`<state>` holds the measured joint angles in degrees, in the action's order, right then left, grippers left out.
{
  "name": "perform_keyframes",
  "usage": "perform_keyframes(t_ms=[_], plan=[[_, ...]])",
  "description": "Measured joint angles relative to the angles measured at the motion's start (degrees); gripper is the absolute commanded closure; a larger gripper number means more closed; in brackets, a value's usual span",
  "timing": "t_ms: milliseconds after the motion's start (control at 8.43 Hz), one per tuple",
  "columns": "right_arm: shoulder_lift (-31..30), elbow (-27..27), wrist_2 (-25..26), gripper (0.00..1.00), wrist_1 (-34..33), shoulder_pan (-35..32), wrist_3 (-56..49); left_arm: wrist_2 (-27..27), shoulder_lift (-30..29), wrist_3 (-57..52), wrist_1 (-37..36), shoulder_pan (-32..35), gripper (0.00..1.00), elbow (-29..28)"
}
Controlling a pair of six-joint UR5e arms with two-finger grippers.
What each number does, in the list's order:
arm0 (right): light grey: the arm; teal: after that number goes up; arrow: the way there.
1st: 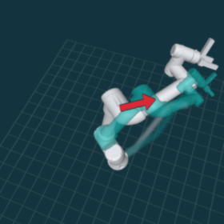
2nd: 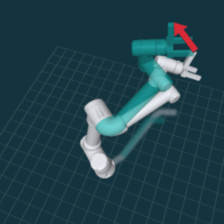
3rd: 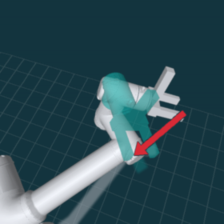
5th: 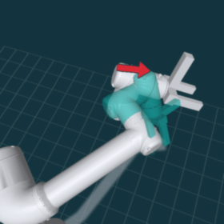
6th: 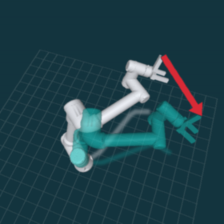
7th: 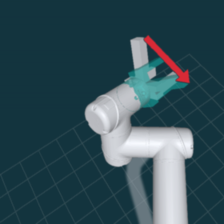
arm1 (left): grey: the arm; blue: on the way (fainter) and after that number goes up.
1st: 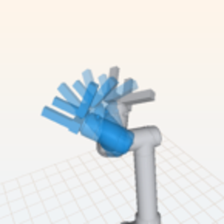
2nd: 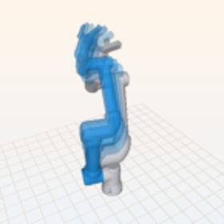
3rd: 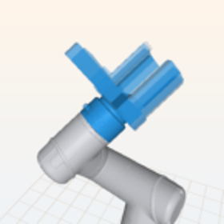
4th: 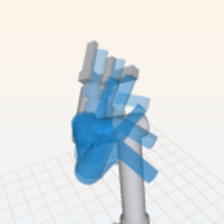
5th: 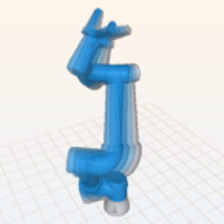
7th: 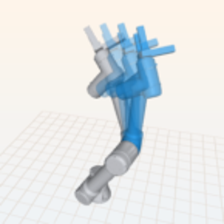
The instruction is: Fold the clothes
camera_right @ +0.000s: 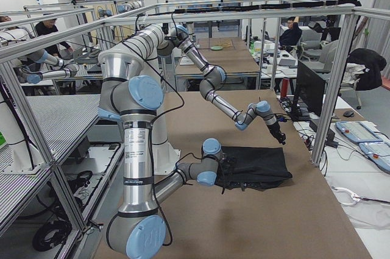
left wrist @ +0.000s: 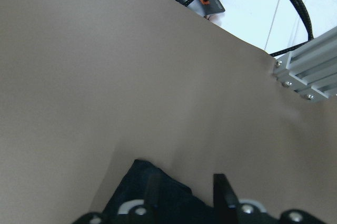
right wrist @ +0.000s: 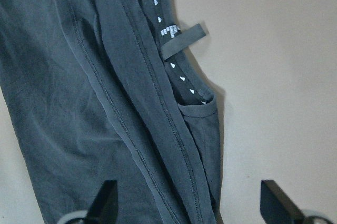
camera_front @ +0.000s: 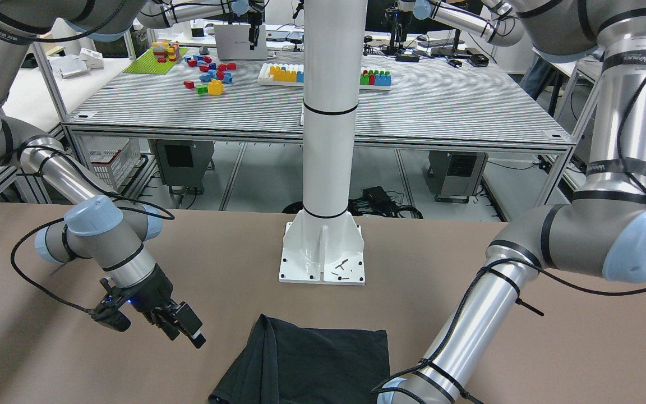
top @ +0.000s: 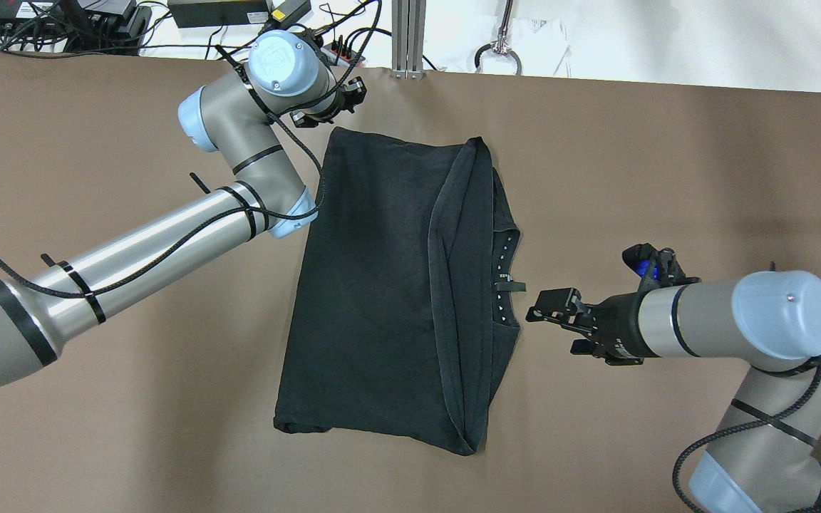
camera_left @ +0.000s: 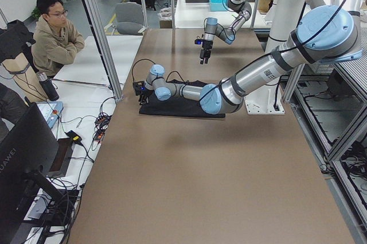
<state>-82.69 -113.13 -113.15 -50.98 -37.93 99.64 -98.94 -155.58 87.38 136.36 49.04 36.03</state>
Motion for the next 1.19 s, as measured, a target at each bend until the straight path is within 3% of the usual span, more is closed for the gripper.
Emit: perform_keyframes(t_ms=[119, 475, 593, 949, 1187], plan=[[2.6, 0.0, 1.3, 0.08, -4.1, 1.1, -3.3, 0.0, 2.4, -0.5, 0.0, 0.1, 0.0, 2.8], [14.2, 0.2, 7.4, 0.51, -24.8, 8.6, -20.9, 0.1, 10.7, -0.7, 0.0, 0.3, 0.0, 12.4], [16.5, 0.2, 9.7, 0.6, -28.7, 11.7, -24.4, 0.1, 11.8, -0.7, 0.0, 0.3, 0.0, 13.5], [19.0, 3.3, 19.3, 0.65, -31.8, 21.0, -36.3, 0.1, 12.5, -0.3, 0.1, 0.3, 0.0, 14.3], [19.2, 5.3, 20.9, 0.65, -32.0, 22.2, -41.1, 0.2, 12.8, 0.0, 0.2, 0.1, 0.0, 14.5]])
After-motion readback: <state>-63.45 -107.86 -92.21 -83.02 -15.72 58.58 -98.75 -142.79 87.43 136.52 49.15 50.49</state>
